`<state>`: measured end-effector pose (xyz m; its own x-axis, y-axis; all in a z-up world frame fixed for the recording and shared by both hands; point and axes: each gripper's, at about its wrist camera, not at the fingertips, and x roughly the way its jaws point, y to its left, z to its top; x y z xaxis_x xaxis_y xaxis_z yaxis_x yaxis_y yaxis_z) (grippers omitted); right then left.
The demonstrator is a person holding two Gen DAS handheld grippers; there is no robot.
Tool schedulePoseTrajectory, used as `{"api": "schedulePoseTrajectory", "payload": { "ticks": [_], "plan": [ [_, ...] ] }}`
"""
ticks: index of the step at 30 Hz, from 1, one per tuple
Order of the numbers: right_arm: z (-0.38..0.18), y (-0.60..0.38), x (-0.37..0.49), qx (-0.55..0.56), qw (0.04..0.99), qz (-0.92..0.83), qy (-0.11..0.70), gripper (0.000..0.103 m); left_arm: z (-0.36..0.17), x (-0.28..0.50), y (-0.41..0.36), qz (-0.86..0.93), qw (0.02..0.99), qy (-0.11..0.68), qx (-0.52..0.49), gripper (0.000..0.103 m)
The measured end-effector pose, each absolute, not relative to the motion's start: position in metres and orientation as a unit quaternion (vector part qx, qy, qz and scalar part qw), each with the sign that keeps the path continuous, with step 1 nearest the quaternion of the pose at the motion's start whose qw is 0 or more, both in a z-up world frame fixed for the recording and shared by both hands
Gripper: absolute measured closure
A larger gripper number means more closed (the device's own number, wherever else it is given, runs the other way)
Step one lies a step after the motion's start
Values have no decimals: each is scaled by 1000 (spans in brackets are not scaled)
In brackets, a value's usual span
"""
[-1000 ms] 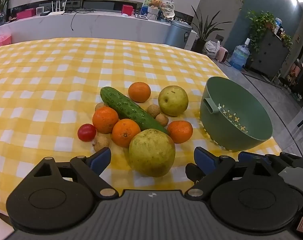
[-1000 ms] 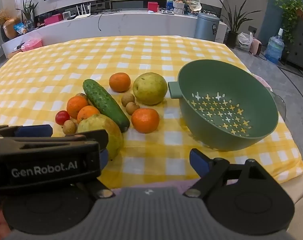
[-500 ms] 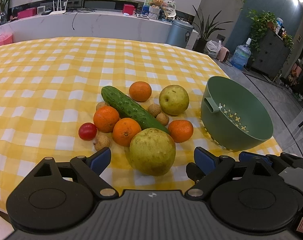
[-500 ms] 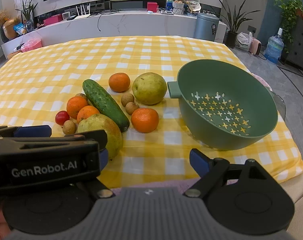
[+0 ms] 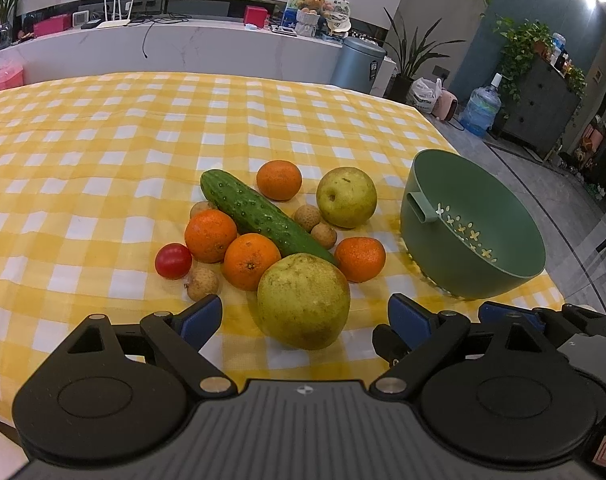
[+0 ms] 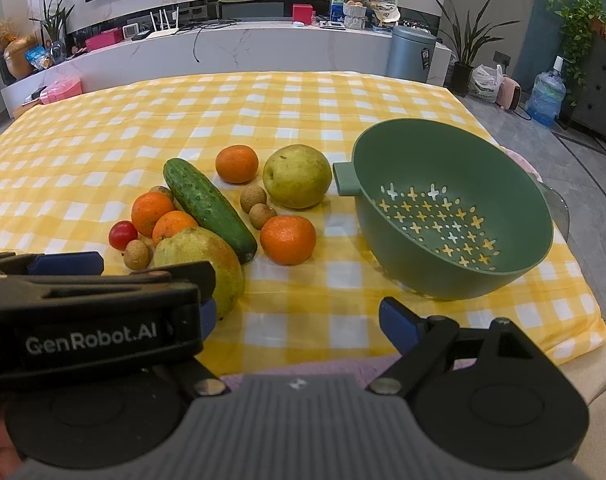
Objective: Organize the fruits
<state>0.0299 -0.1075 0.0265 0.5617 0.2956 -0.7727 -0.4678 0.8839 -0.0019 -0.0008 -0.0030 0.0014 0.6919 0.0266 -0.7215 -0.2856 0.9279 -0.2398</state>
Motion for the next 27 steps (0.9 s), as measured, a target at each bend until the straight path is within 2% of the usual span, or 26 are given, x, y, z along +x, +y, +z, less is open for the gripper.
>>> {"api": "schedulePoseTrajectory", "payload": {
  "ticks": [27],
  "plan": [
    [27, -109, 28, -105, 879, 219, 411, 18, 5, -2, -7, 92, 906, 383, -158, 0]
  ]
}}
